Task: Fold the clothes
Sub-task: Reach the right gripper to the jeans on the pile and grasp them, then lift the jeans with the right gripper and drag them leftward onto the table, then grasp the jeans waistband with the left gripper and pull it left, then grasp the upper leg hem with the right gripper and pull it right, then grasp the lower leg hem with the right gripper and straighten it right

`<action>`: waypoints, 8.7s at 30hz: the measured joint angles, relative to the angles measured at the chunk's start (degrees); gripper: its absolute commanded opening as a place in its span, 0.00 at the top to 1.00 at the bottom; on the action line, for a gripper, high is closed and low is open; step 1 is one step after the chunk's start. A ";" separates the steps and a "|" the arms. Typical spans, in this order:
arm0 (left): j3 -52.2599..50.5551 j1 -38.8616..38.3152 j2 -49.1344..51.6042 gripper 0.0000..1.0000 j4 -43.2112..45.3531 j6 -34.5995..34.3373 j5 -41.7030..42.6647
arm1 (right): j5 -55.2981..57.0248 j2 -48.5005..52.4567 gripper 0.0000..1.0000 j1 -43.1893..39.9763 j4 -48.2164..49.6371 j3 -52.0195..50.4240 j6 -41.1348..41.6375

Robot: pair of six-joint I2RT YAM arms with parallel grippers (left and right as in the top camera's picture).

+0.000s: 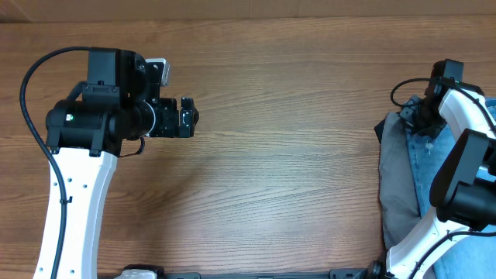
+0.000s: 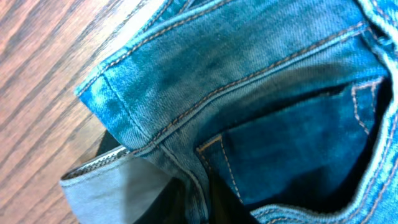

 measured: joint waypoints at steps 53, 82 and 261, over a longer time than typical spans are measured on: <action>27.93 0.00 1.95 0.00 -7.13 -0.04 -4.79 | -32.37 -12.20 0.96 21.73 0.90 77.99 4.55; 39.98 0.00 6.71 0.00 -19.43 1.07 -16.72 | -8.35 -13.35 0.31 44.30 -25.09 79.25 -2.80; 64.94 36.52 36.52 0.90 -27.41 1.09 1.09 | -22.88 -6.69 0.21 40.22 -31.08 2.47 3.61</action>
